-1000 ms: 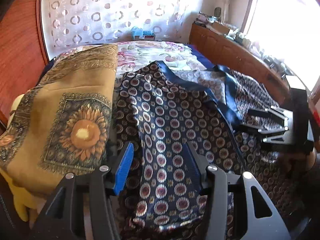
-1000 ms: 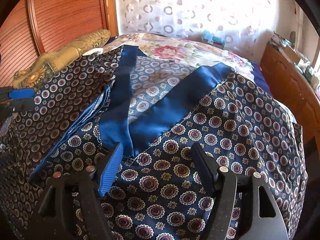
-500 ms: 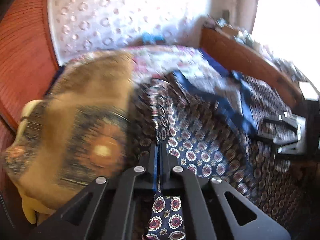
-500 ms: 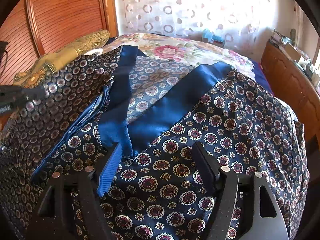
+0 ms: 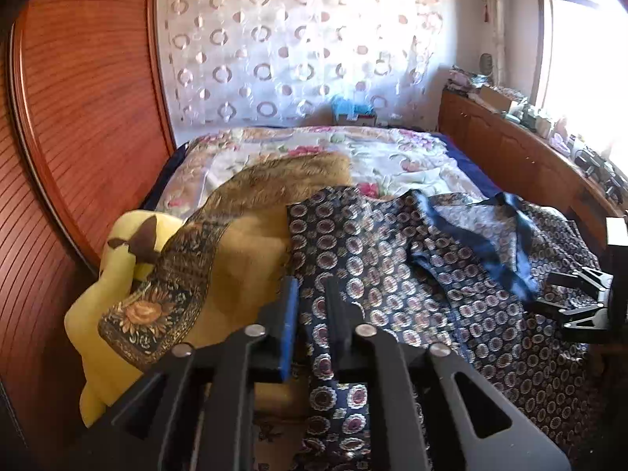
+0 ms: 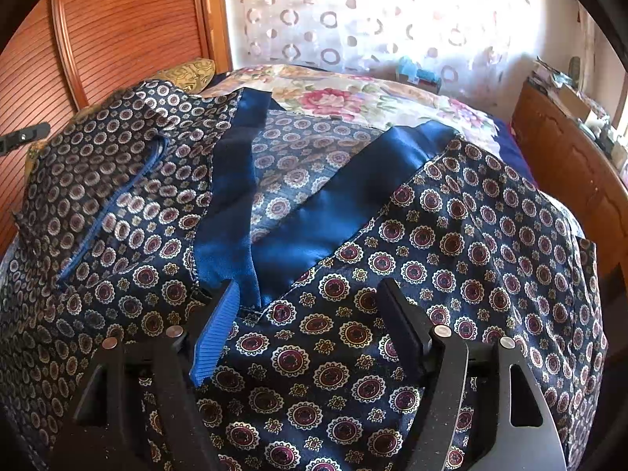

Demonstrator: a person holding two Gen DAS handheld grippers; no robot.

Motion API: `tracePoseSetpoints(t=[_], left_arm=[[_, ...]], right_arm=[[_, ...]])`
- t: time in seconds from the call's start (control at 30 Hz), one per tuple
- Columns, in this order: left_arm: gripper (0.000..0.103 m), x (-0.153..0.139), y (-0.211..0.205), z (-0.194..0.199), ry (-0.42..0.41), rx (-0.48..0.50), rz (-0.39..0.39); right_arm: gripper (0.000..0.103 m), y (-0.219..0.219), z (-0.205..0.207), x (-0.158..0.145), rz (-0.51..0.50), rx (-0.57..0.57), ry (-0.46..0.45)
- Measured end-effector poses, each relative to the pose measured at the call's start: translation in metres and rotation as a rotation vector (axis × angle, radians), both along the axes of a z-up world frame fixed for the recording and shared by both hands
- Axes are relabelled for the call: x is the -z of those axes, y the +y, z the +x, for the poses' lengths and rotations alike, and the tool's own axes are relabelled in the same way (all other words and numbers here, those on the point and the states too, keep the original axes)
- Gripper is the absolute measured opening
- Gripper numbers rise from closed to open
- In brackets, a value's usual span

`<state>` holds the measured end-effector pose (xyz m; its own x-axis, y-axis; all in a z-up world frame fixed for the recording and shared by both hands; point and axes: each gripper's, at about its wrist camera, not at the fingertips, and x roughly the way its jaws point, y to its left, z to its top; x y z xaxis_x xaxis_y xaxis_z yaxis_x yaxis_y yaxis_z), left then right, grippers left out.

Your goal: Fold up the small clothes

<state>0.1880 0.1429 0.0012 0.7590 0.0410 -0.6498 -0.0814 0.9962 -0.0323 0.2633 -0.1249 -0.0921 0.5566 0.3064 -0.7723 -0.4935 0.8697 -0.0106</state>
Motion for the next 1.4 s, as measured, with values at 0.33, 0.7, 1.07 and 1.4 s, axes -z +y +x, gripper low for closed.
tracePoseSetpoints(t=[0.33,0.7,1.07,1.4], left_arm=[[0.043,-0.004,-0.038,0.007,0.006,0.148,-0.064],[0.050,0.040,-0.099,0.030,0.119,0.265,-0.062],[0.050,0.071,-0.120,0.049,0.186,0.267,0.009],[0.053,0.075,-0.124,0.046,0.161,0.270,0.018]], right_arm=[[0.076,0.000,0.000,0.000,0.001,0.000,0.001],[0.076,-0.001,0.000,0.000,0.002,0.001,0.001],[0.076,-0.002,0.000,0.000,0.002,0.002,0.001],[0.076,-0.034,-0.002,-0.010,0.034,0.079,-0.008]])
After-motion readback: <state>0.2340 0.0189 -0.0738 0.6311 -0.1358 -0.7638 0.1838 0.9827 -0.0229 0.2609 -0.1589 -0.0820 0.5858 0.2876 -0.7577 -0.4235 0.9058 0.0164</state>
